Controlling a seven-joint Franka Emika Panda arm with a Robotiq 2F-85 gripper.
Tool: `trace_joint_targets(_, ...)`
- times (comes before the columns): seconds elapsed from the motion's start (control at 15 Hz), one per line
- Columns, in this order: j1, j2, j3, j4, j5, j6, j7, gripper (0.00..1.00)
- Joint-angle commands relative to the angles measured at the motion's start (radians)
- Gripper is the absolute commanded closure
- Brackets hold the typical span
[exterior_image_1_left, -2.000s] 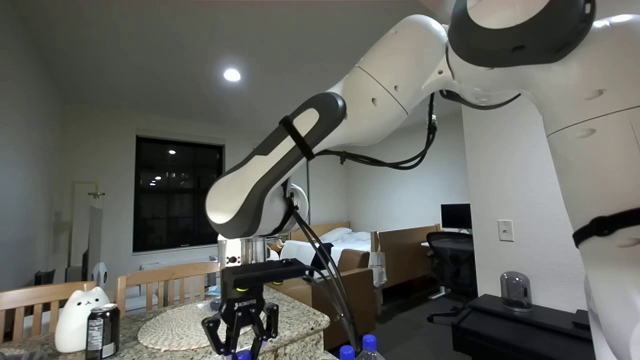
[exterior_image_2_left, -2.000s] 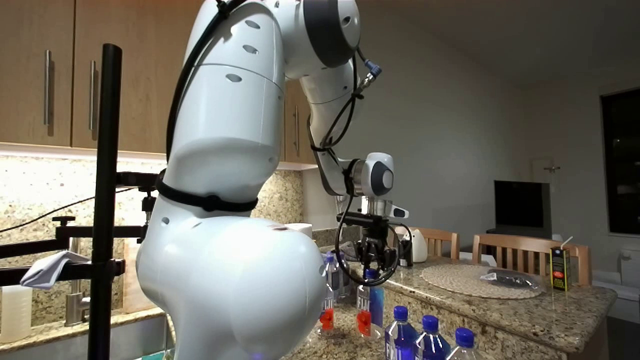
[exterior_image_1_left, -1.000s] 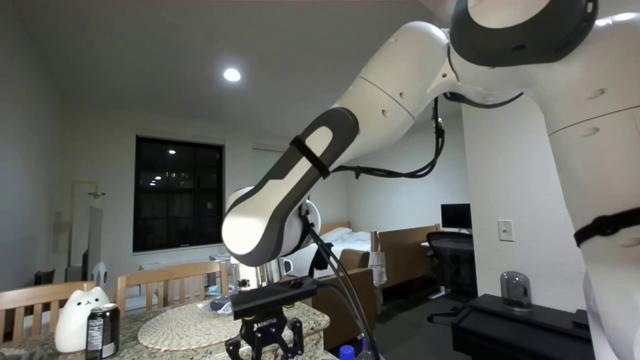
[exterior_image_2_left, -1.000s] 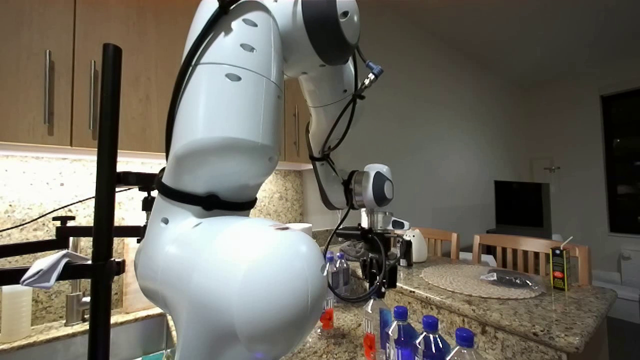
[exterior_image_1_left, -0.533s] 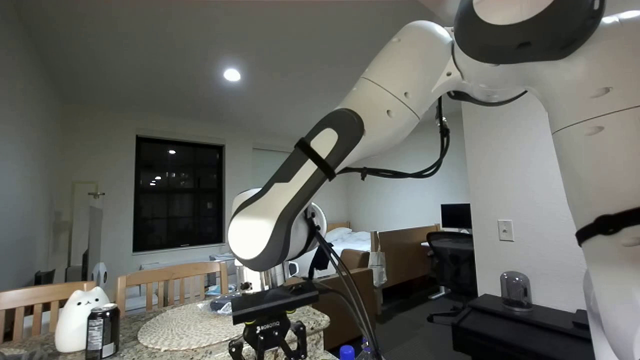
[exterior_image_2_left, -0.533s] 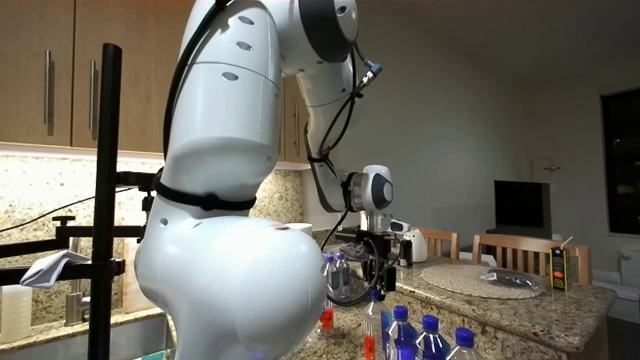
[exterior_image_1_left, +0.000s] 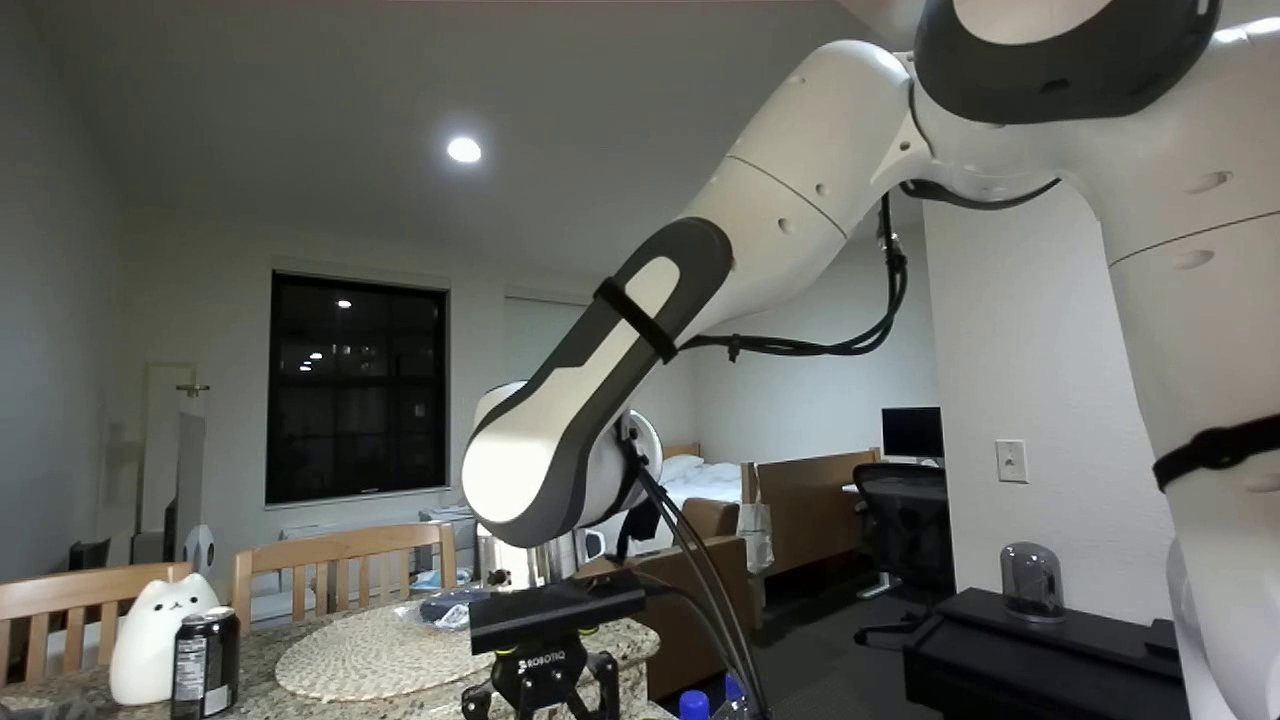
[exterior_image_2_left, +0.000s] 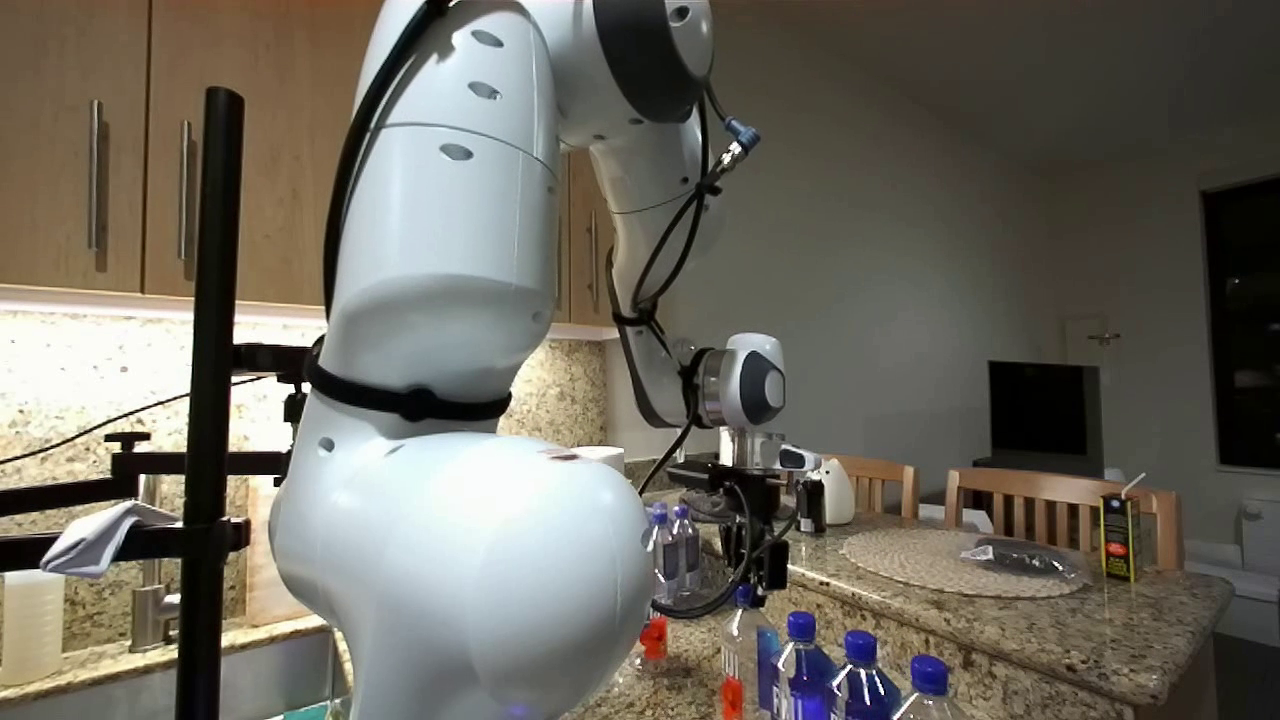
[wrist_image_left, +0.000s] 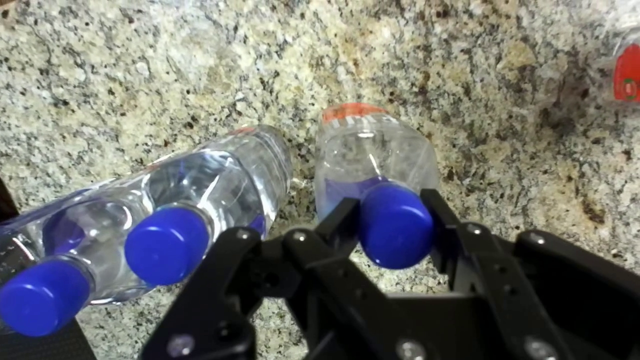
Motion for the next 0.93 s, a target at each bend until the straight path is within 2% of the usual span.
trace_joint_targets(0.0,-0.013,-0.051,-0.008,-0.06,0.05,0.046,-0.073,0.85)
trace_joint_targets(0.87,-0.024,-0.132,-0.026,-0.152,0.098,0.083,-0.297,0.85)
